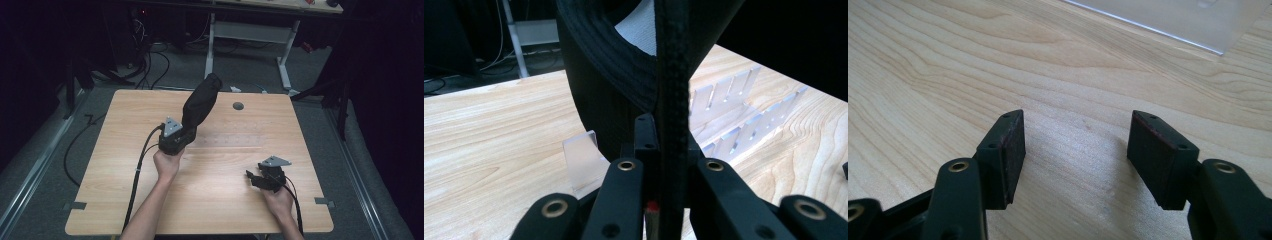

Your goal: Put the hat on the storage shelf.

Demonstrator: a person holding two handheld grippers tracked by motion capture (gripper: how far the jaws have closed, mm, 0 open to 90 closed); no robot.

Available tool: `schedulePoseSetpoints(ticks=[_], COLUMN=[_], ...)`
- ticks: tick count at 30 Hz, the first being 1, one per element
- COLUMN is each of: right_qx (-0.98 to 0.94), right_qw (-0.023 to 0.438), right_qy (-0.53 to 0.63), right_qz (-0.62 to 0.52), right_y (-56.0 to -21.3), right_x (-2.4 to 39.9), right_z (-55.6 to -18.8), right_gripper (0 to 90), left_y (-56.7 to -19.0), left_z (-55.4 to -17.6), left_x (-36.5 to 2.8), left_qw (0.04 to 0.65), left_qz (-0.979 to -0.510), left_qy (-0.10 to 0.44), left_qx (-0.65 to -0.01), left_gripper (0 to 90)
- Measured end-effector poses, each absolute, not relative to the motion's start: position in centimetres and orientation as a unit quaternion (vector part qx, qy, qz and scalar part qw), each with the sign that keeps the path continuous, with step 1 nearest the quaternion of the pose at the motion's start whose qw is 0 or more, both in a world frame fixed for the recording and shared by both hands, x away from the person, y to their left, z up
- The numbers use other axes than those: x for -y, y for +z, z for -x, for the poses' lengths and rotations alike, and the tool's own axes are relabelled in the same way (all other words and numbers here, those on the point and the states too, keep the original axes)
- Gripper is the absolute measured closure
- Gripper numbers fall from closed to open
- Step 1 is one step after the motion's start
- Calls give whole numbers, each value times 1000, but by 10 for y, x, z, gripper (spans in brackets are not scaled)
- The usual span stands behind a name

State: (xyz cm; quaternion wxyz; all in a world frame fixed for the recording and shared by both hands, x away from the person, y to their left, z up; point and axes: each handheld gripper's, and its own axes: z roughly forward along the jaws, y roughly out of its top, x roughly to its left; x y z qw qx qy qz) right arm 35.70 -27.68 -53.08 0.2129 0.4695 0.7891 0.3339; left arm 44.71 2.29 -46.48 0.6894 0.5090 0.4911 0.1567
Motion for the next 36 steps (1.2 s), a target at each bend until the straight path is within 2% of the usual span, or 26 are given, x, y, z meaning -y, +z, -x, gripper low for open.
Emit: schedulePoseSetpoints(ticks=[25, 30, 33, 36], right_qx=[-789, -789, -789, -789], right_qw=[213, 213, 213, 213], right_qy=[334, 334, 334, 334], right_qz=[-470, -470, -470, -470], right_y=[-531, -531, -531, -531], right_x=[277, 277, 277, 277], right_z=[-357, -357, -357, -357], right_gripper=[403, 403, 403, 403], left_y=[-484, -481, -479, -477], left_z=[-442, -441, -439, -437], left_x=[-27, -27, -27, -28], left_qw=[662, 665, 664, 662], left_qz=[-525, -524, -526, -529], left_qy=[137, 136, 137, 141], left_qx=[-516, -515, -513, -512], left_gripper=[841, 783, 724, 625])
